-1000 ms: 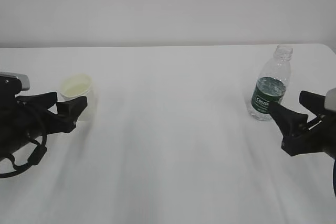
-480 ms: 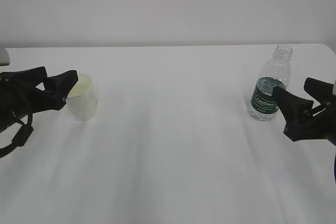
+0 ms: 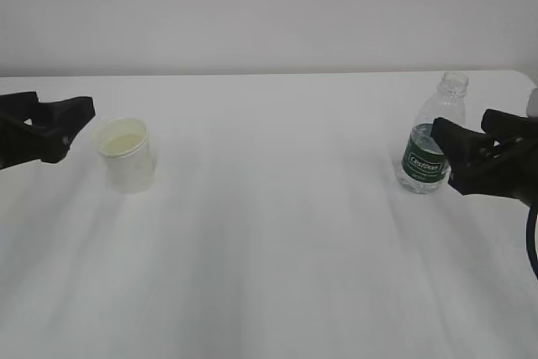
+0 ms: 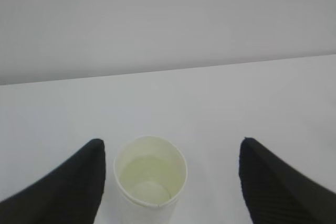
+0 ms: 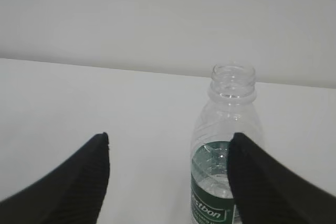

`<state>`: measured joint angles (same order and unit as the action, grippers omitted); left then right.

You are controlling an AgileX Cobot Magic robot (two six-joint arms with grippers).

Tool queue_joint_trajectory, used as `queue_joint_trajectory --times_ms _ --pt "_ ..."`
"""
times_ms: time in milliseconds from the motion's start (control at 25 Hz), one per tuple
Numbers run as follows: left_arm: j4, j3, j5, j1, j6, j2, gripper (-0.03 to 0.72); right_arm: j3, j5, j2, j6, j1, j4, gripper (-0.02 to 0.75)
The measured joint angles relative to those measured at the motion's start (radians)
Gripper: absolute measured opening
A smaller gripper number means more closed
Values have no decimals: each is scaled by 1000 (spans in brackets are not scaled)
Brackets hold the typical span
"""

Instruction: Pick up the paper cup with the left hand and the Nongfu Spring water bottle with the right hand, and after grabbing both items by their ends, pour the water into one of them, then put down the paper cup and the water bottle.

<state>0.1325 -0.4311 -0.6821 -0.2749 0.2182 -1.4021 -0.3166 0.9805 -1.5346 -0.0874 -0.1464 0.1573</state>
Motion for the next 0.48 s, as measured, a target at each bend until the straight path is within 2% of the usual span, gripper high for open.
queue_joint_trajectory --times_ms 480 --pt "-2 5 269 0 1 270 568 -10 -190 132 -20 0 12 533"
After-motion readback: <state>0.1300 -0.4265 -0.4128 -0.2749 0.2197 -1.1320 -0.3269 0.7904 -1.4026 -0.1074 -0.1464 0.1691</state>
